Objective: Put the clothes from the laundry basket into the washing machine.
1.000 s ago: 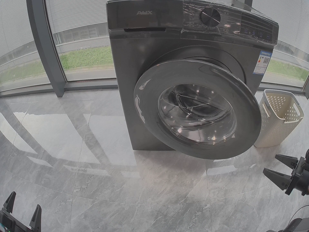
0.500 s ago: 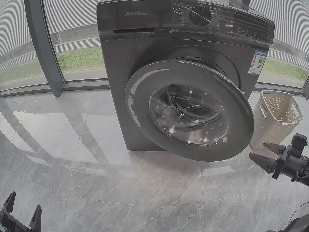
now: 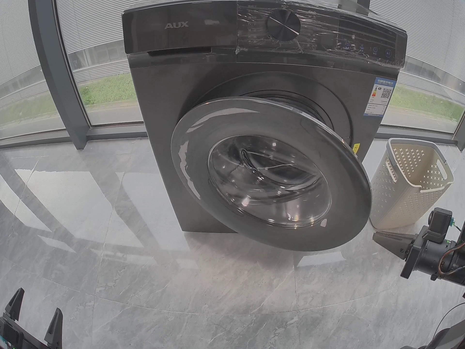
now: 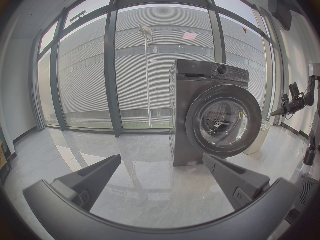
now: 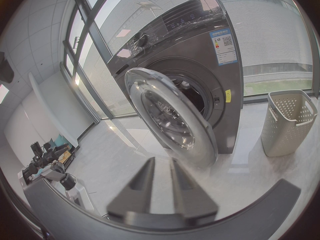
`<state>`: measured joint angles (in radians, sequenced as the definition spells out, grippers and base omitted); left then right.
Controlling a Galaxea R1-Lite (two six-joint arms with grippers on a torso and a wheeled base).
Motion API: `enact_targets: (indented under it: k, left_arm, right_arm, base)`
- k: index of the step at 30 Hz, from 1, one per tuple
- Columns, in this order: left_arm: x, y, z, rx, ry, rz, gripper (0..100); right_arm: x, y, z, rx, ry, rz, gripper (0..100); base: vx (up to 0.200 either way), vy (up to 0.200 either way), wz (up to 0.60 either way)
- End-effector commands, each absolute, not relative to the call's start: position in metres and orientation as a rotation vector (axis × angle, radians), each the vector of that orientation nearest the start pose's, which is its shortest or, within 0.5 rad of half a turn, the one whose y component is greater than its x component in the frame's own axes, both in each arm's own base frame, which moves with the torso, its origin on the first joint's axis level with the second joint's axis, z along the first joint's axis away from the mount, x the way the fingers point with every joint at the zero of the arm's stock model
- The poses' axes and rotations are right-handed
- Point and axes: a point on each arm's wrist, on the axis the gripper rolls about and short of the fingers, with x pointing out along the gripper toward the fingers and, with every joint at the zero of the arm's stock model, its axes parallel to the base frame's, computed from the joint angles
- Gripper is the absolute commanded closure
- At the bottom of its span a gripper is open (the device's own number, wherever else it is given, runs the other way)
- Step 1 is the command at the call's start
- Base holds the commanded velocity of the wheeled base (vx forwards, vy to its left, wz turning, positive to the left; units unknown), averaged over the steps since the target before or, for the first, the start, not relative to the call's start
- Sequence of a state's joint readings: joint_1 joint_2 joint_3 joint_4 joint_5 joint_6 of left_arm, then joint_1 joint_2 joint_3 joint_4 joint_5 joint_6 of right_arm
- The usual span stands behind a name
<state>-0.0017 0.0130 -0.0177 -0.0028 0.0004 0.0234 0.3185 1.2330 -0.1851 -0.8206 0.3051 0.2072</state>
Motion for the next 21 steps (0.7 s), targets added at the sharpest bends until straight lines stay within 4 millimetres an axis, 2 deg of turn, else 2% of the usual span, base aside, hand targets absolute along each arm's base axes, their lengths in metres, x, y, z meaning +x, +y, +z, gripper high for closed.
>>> enact_targets:
  k: [1,6,16,21]
  left_arm:
    - [-0.023,0.0,0.076,0.023,-0.003,0.0,0]
    - [-0.023,0.0,0.076,0.028,-0.002,0.0,0]
    - [-0.023,0.0,0.076,0.011,-0.003,0.006,0]
    - [-0.023,0.0,0.076,0.012,-0.005,0.006,0]
  right_arm:
    - [0.145,0.057,0.15,0.204,0.284,0.607,100]
    - [0.16,0.061,0.151,0.203,0.299,0.596,100]
    - [0.187,0.06,0.164,0.198,0.244,0.434,100]
    - [0.183,0.057,0.168,0.199,0.22,0.408,100]
  base:
    - [0.2,0.0,0.0]
    - [0.2,0.0,0.0]
    - [0.0,0.0,0.0]
    - [0.0,0.0,0.0]
